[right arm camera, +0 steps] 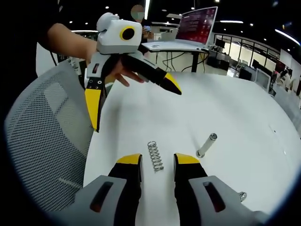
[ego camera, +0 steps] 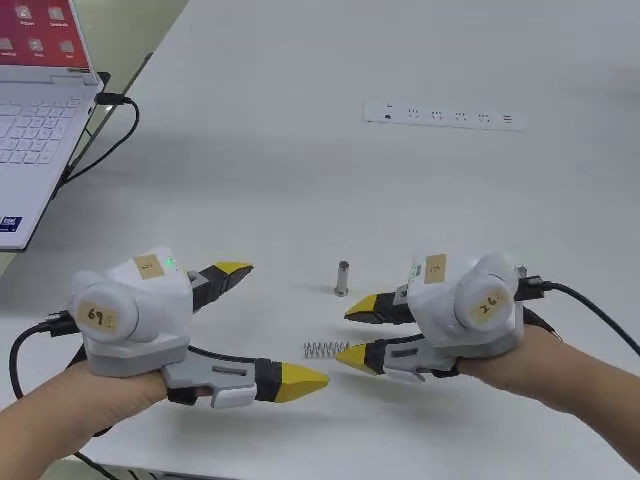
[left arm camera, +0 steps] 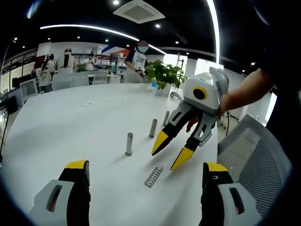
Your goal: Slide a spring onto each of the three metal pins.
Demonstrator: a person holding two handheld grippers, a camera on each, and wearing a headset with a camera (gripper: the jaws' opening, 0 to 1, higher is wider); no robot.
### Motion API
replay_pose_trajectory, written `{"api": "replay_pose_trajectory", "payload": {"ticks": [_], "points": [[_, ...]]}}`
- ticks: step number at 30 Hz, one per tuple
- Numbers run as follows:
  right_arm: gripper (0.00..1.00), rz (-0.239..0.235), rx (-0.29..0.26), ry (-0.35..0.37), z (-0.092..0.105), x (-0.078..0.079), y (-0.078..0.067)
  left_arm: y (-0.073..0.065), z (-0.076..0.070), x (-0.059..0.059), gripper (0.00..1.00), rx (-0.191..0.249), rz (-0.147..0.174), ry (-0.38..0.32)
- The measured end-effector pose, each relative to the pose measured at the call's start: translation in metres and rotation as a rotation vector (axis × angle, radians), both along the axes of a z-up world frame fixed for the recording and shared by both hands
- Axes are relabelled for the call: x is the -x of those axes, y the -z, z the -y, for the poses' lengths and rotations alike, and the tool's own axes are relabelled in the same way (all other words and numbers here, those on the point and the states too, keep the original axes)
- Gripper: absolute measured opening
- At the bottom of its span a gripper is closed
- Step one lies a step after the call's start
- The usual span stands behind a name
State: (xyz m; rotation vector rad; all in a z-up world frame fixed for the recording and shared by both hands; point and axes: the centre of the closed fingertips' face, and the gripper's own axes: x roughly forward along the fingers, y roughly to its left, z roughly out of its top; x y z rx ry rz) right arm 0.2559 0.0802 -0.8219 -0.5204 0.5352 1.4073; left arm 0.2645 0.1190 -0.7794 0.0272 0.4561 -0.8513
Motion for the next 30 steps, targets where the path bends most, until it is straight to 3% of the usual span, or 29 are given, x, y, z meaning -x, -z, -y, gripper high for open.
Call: {"api": "replay_pose_trajectory", "payload": {"ticks": [7,30], "points": [[0.22,-0.005,0.032,-0.022,-0.004,0.003,0.012,0.001,-0.001,0.001,0.97,-0.001,-0.002,-0.002],[0.15,0.014,0.114,-0.049,-0.007,0.009,0.027,0.004,-0.002,0.004,0.97,-0.002,-0.013,-0.004]]}}
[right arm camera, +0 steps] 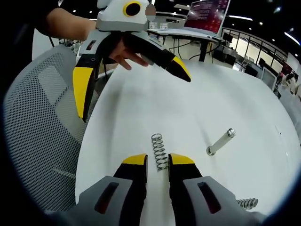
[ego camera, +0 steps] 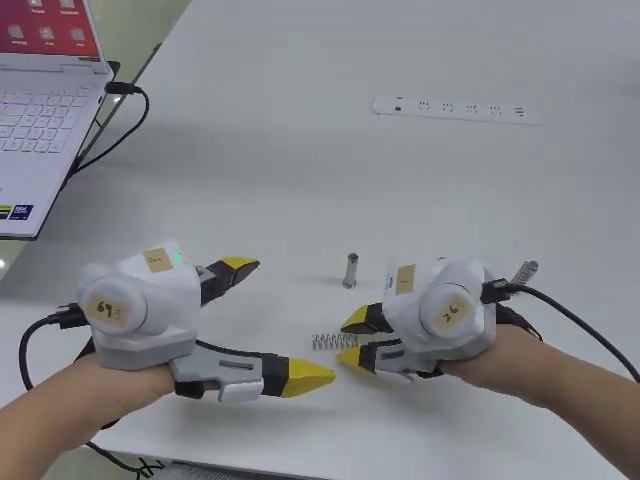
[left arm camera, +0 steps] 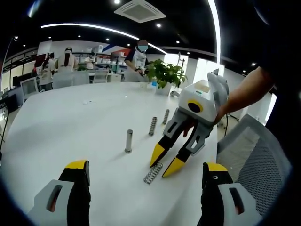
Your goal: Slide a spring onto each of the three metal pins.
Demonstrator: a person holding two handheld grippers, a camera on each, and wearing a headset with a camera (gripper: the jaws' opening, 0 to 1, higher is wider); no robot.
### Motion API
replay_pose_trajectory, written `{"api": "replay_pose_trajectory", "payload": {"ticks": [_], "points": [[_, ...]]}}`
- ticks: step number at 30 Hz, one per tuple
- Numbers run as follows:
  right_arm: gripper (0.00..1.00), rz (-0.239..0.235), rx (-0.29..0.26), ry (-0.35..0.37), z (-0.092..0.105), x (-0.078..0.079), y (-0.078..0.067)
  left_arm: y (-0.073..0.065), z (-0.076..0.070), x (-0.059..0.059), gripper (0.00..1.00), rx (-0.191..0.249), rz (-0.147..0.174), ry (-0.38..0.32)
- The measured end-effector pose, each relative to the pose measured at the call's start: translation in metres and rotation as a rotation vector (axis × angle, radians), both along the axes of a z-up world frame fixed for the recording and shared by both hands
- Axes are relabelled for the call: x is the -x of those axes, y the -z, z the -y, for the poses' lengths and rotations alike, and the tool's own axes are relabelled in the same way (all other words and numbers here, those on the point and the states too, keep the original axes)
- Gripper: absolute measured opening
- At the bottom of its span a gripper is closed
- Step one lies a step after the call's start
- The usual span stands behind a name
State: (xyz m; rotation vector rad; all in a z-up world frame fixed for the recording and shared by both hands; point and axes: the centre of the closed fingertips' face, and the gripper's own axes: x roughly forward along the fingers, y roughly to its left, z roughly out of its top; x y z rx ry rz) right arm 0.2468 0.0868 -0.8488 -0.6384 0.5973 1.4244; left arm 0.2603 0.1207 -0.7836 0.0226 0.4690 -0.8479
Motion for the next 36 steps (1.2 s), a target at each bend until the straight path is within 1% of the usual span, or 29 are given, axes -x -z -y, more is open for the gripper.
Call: {"api": "replay_pose_trajectory", "payload": {"ticks": [1,2,6,8,18,20,24,31,36], "points": [[0.15,0.001,0.017,0.007,0.002,-0.001,0.003,0.0,0.0,0.0,0.97,0.0,0.0,-0.001],[0.14,0.002,0.02,0.007,0.002,-0.001,0.004,0.0,0.0,0.0,0.97,0.001,0.0,-0.001],[0.11,0.004,0.021,0.005,0.003,-0.001,0.004,0.001,0.0,0.0,0.97,0.002,-0.001,-0.002],[0.09,0.012,0.023,-0.001,0.003,-0.001,0.004,0.0,-0.001,-0.001,0.97,0.005,-0.001,-0.003],[0.08,0.012,0.023,-0.008,0.001,0.0,0.004,0.0,0.002,-0.001,0.97,0.004,-0.001,0.005],[0.08,0.018,0.023,-0.011,0.002,0.0,0.003,0.0,0.002,-0.001,0.97,0.004,0.0,0.005],[0.08,0.021,0.018,-0.005,0.005,-0.002,-0.001,-0.001,0.004,-0.002,0.96,0.005,0.003,0.009],[0.08,0.031,0.006,0.007,0.014,-0.006,-0.014,-0.002,0.008,-0.001,0.96,0.005,0.006,0.021],[0.08,0.033,0.004,0.021,0.024,-0.008,-0.019,-0.007,0.01,-0.004,0.96,0.006,0.017,0.026]]}}
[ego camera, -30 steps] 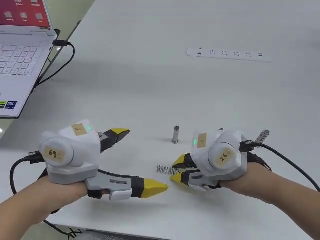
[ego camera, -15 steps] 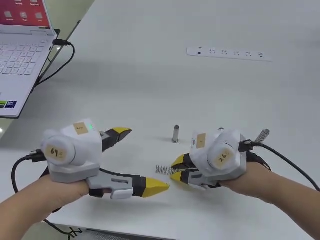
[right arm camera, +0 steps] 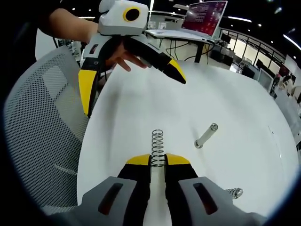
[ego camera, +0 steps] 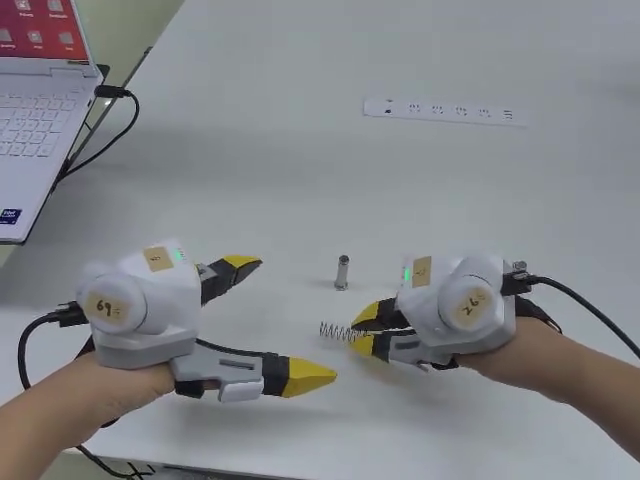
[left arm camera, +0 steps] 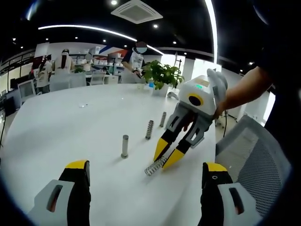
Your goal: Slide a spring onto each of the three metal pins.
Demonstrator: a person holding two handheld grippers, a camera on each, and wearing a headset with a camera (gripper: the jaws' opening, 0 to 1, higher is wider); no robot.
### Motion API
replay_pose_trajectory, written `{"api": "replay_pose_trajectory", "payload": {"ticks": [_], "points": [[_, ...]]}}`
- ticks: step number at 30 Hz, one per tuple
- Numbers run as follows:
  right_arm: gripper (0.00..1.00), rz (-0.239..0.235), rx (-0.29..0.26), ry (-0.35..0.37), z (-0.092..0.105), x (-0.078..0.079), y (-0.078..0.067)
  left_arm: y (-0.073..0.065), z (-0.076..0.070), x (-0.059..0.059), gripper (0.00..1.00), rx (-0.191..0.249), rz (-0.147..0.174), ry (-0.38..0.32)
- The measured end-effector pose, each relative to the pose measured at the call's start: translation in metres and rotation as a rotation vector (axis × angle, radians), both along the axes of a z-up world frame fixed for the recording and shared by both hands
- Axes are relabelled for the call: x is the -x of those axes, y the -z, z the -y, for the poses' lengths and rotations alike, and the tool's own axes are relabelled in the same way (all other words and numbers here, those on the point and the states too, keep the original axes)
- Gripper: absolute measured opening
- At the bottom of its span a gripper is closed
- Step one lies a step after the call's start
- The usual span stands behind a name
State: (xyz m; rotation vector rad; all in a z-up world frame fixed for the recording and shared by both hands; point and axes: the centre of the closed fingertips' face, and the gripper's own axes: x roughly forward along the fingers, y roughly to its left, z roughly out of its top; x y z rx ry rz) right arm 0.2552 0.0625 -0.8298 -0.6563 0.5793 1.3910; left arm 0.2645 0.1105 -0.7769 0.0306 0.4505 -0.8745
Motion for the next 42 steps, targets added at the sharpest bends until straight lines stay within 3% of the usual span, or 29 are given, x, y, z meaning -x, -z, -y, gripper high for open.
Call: {"api": "replay_pose_trajectory", "payload": {"ticks": [11,21,31,39,42], "points": [[0.08,-0.004,-0.028,0.015,0.017,-0.001,-0.02,-0.002,0.007,-0.002,0.96,0.002,0.016,0.016],[0.08,-0.006,-0.035,0.038,0.039,-0.008,-0.033,-0.017,0.016,-0.004,0.94,0.021,0.068,0.032],[0.08,-0.017,-0.039,0.053,0.06,-0.011,-0.04,-0.022,0.028,0.0,0.9,0.031,0.08,0.067],[0.08,-0.011,-0.025,0.032,0.065,-0.004,-0.042,-0.02,0.04,0.006,0.84,0.037,0.066,0.105],[0.08,-0.008,-0.021,0.021,0.065,-0.001,-0.043,-0.02,0.044,0.008,0.76,0.04,0.075,0.121]]}}
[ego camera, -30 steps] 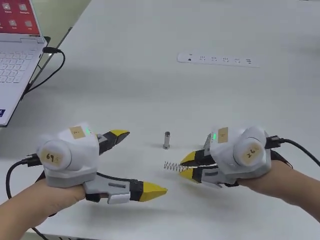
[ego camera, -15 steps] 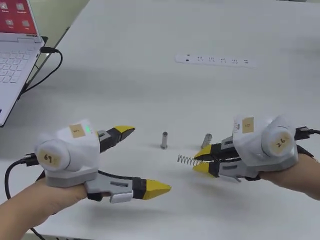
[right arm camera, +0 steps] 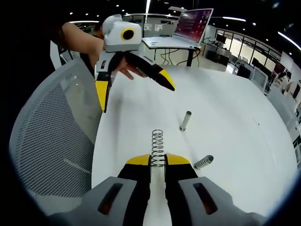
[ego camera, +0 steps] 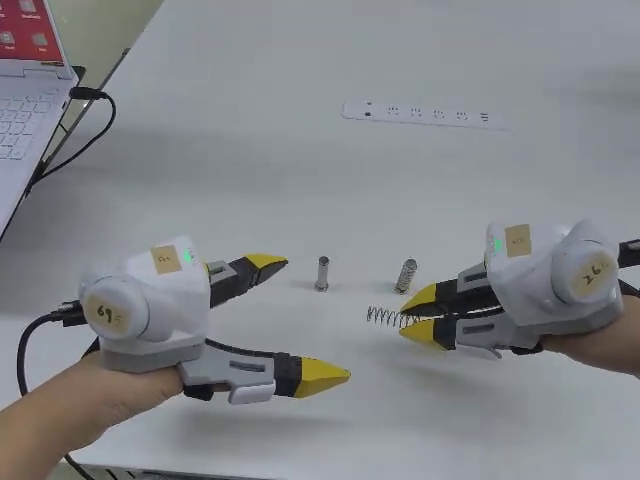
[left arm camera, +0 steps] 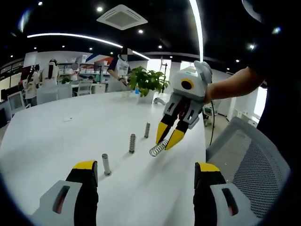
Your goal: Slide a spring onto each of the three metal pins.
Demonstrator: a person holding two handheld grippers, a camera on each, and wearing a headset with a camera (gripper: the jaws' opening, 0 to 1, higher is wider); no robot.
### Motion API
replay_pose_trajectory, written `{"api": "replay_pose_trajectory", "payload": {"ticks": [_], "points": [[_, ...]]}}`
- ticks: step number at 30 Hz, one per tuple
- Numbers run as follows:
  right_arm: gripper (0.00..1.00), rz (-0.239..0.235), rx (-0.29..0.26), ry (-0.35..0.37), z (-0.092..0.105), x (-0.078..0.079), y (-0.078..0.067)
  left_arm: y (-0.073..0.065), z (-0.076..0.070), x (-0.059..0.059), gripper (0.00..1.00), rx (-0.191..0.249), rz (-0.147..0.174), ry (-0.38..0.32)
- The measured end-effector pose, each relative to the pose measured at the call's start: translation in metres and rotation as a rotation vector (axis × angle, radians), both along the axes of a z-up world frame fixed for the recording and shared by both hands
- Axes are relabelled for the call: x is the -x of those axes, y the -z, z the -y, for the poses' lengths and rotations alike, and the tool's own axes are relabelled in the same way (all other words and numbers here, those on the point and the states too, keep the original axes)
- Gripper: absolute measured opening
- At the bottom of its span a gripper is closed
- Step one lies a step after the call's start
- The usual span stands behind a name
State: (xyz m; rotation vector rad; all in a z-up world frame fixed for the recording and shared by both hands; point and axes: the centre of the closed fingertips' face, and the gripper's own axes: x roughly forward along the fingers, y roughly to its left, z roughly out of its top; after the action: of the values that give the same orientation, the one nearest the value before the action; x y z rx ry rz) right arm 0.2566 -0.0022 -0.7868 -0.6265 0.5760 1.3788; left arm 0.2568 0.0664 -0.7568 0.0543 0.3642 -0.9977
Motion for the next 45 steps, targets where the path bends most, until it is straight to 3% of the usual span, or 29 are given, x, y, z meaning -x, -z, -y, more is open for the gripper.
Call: {"api": "replay_pose_trajectory", "payload": {"ticks": [5,16,24,33,45], "points": [[0.08,0.003,0.005,-0.011,0.0,0.003,-0.001,0.002,0.012,0.007,0.68,0.005,-0.01,0.054],[0.08,0.016,0.017,-0.038,0.001,0.007,-0.006,0.0,0.035,0.006,0.5,0.011,-0.012,0.127],[0.08,0.021,0.021,-0.058,0.0,0.013,-0.008,0.001,0.042,0.006,0.32,0.022,-0.034,0.155],[0.08,0.03,0.008,-0.068,-0.002,0.014,-0.014,0.004,0.049,0.007,0.2,0.017,-0.036,0.181],[0.08,0.031,-0.001,-0.09,-0.004,0.018,-0.02,0.001,0.058,0.008,0.12,0.024,-0.03,0.208]]}}
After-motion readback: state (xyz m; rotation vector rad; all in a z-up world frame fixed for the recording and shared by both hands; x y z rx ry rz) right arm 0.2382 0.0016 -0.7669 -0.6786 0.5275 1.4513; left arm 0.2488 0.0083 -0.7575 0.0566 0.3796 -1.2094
